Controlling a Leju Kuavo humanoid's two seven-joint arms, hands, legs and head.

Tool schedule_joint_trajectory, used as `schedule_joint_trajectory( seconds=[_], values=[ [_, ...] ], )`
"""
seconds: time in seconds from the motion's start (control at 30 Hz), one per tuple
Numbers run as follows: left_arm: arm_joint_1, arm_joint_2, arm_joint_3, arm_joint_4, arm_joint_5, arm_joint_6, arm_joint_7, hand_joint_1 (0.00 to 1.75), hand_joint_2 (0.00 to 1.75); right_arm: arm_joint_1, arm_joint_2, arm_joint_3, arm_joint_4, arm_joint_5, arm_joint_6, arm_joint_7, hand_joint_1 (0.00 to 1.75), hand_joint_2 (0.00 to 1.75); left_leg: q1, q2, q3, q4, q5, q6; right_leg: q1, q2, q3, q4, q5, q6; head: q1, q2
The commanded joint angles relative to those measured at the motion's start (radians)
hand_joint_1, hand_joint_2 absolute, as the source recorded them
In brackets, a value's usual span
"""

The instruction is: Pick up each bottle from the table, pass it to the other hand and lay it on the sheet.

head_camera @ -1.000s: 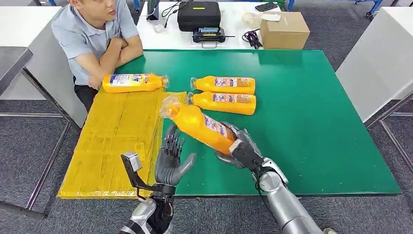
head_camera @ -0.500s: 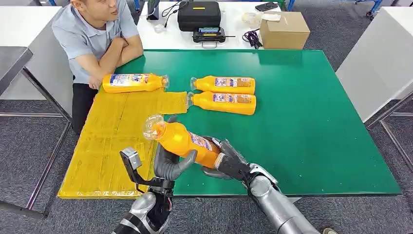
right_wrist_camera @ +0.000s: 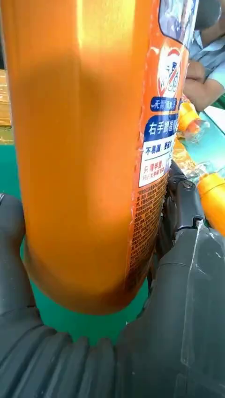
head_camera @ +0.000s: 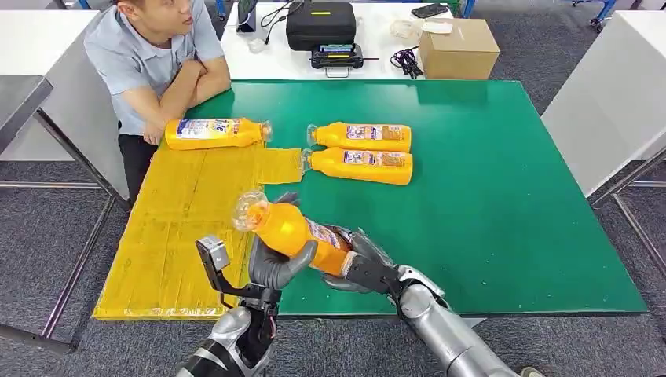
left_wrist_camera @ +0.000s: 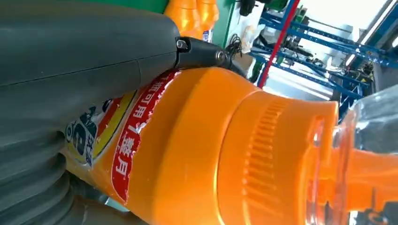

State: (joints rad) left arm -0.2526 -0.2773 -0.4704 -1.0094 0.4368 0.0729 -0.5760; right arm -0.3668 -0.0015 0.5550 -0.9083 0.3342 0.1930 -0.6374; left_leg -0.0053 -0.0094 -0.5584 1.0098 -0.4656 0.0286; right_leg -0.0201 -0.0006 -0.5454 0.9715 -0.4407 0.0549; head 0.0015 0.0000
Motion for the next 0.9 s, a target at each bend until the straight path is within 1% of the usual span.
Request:
schedule_joint_trajectory(
  seconds=[0.03, 0.27, 0.3, 0.33, 0.37, 0.43, 0.6, 0.7, 0.73, 0.83, 0.87, 0.9],
  values=[
    [-0.027, 0.013, 0.004, 0.051, 0.01, -0.041, 0.008, 1.75, 1.75, -0.03, 0.01, 0.003, 0.054, -0.052, 0.032, 0.013, 1.75, 1.75, 0.001, 0.002, 0.0, 0.0, 0.0, -0.002, 0.001, 0.001, 0.0, 0.0, 0.001, -0.002, 0.0, 0.0],
    [-0.023, 0.012, 0.016, 0.048, 0.023, -0.044, 0.016, 1.75, 1.75, -0.029, 0.013, -0.007, 0.049, -0.055, 0.023, 0.016, 1.75, 1.75, 0.001, 0.001, 0.0, 0.0, 0.0, -0.001, 0.001, 0.0, 0.0, 0.0, 0.0, -0.002, 0.0, 0.0],
    [-0.023, 0.012, 0.016, 0.048, 0.023, -0.044, 0.016, 1.75, 1.75, -0.029, 0.013, -0.007, 0.049, -0.055, 0.023, 0.016, 0.98, 1.75, 0.0, 0.001, 0.0, 0.0, 0.0, -0.001, 0.0, 0.001, 0.0, 0.0, 0.0, -0.001, 0.0, 0.0],
    [-0.019, 0.013, 0.025, 0.038, 0.022, -0.025, 0.01, 1.75, 1.75, -0.025, 0.024, -0.022, 0.051, -0.054, -0.009, 0.032, 0.0, 1.75, 0.001, 0.002, 0.001, 0.0, 0.0, -0.002, 0.001, 0.001, 0.0, 0.0, 0.0, -0.003, 0.0, 0.0],
    [-0.019, 0.015, 0.025, 0.034, 0.023, -0.025, 0.01, 1.75, 1.75, -0.023, 0.03, -0.02, 0.05, -0.051, -0.014, 0.036, 0.0, 1.75, 0.001, 0.001, 0.0, 0.0, 0.0, -0.001, 0.001, 0.001, 0.0, 0.0, 0.0, -0.002, 0.0, 0.0],
    [-0.013, 0.024, 0.026, 0.004, -0.034, 0.068, -0.005, 1.75, 1.75, -0.011, 0.042, -0.031, 0.042, -0.055, -0.033, 0.044, 0.0, 1.75, 0.001, 0.003, 0.001, 0.0, 0.0, -0.002, 0.001, 0.002, 0.0, 0.0, 0.001, -0.003, 0.0, 0.0],
    [0.001, 0.02, 0.049, -0.051, -0.071, 0.116, -0.001, 1.75, 1.75, 0.006, 0.053, -0.04, 0.048, -0.058, -0.048, 0.044, 0.0, 1.75, 0.001, 0.002, 0.0, 0.0, 0.0, -0.002, 0.001, 0.001, 0.0, 0.0, 0.0, -0.002, 0.0, 0.0],
    [-0.006, 0.043, 0.047, -0.086, -0.149, 0.186, -0.003, 1.75, 1.75, 0.015, 0.056, -0.051, 0.052, -0.063, -0.056, 0.037, 0.0, 1.75, 0.001, 0.002, 0.0, 0.0, 0.0, -0.001, 0.001, 0.001, 0.0, 0.0, 0.0, -0.002, 0.0, 0.0],
    [-0.017, 0.055, 0.04, -0.085, -0.22, 0.259, -0.006, 1.75, 1.75, 0.022, 0.056, -0.059, 0.049, -0.067, -0.061, 0.033, 0.0, 1.75, 0.001, 0.002, 0.0, 0.0, 0.0, -0.001, 0.001, 0.001, 0.0, 0.0, 0.0, -0.002, 0.0, 0.0],
    [-0.041, 0.076, 0.038, -0.085, -0.344, 0.348, 0.001, 1.75, 1.75, 0.039, 0.054, -0.086, 0.037, -0.069, -0.079, 0.029, 0.0, 1.75, 0.001, 0.001, 0.0, 0.0, 0.0, -0.002, 0.001, 0.0, 0.0, 0.0, 0.0, -0.002, 0.0, 0.0],
    [-0.047, 0.082, 0.037, -0.085, -0.384, 0.373, 0.001, 1.75, 1.75, 0.043, 0.055, -0.093, 0.034, -0.067, -0.086, 0.026, 0.0, 1.75, 0.002, 0.001, 0.0, 0.0, 0.0, -0.002, 0.002, 0.001, 0.0, 0.0, 0.001, -0.003, 0.0, 0.0],
    [-0.048, 0.084, 0.043, -0.089, -0.388, 0.37, 0.005, 1.75, 1.75, 0.044, 0.055, -0.095, 0.033, -0.065, -0.088, 0.025, 0.0, 1.75, 0.001, 0.001, 0.0, 0.0, 0.001, -0.002, 0.001, 0.0, 0.0, 0.0, 0.001, -0.002, 0.0, 0.0]
  ],
)
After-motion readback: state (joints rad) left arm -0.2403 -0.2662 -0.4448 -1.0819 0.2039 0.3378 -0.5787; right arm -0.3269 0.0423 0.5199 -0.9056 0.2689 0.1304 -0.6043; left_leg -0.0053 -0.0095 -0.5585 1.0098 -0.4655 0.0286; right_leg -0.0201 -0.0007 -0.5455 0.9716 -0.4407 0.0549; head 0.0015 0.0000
